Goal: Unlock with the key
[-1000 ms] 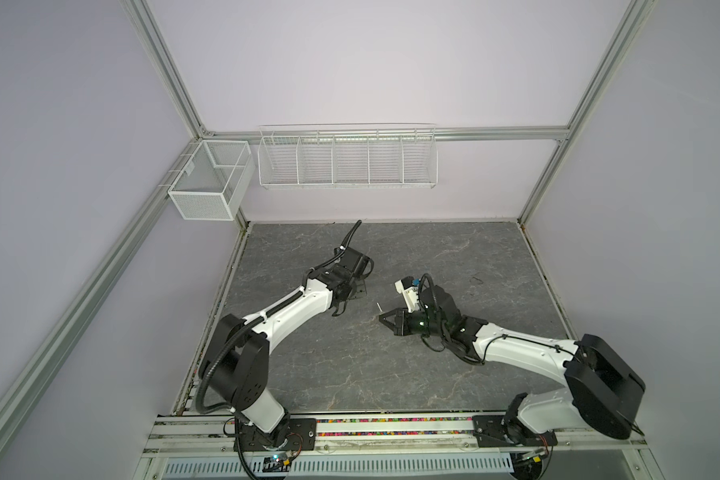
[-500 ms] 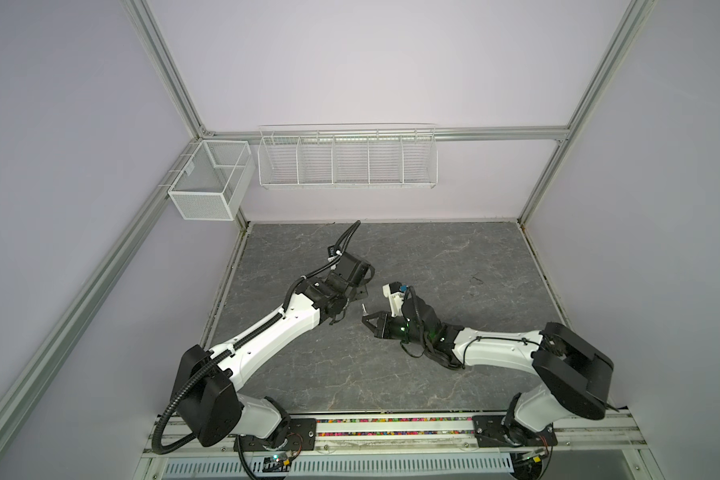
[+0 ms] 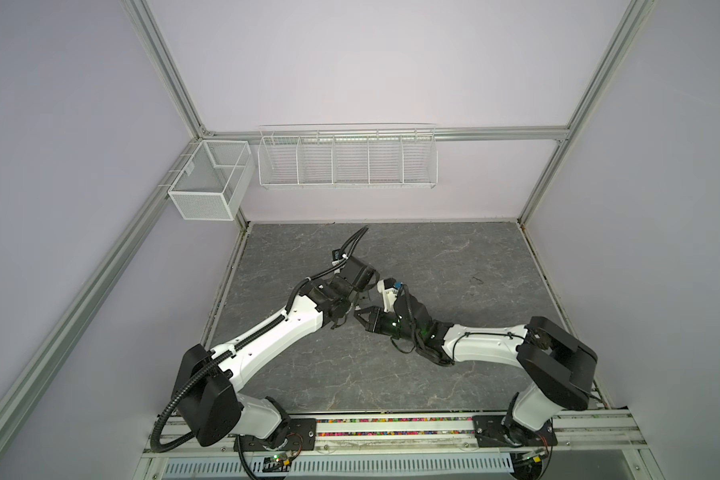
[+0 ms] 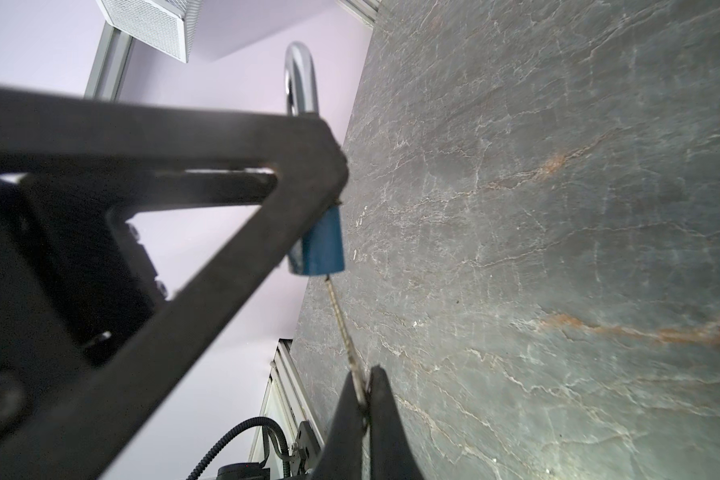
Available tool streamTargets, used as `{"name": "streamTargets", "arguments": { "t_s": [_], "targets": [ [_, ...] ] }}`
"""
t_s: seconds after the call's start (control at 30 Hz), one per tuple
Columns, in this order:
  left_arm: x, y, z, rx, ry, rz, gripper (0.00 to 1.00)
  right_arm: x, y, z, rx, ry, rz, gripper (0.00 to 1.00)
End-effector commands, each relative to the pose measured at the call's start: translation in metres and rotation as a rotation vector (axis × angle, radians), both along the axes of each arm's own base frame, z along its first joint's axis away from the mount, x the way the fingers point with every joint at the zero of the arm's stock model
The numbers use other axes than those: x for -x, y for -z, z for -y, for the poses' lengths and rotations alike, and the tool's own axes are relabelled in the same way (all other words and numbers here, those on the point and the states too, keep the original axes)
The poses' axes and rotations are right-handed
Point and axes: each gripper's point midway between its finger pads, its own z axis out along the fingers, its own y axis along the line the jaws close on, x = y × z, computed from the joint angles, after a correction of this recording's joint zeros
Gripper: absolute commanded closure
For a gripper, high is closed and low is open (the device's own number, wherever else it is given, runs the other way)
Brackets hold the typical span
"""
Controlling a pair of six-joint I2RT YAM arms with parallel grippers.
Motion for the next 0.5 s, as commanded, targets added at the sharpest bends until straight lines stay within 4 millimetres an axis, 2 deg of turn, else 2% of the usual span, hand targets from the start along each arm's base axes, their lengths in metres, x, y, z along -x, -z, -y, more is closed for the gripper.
{"name": "streamTargets", "arguments": {
  "t_s": [0.0,0.2,0.47],
  "targets": [
    [-0.0033,-0.0097,-0.0001,-0.007,-0.017,0.028,1.0,-0.0027,-0.0108,-0.0107,-0.05,0.002,-0.017,0.94],
    [-0.0024,-0.0095,-0.0014,-0.019,-0.02,0.035,1.0,-0.0058,-0.0099,-0.0114,-0.081,0.015,-0.043,0.94],
    [-0.0022,-0.009,-0.005,-0.036,-0.029,0.044,1.0,-0.006,-0.0184,-0.011,-0.119,0.019,-0.05,0.94]
  ]
}}
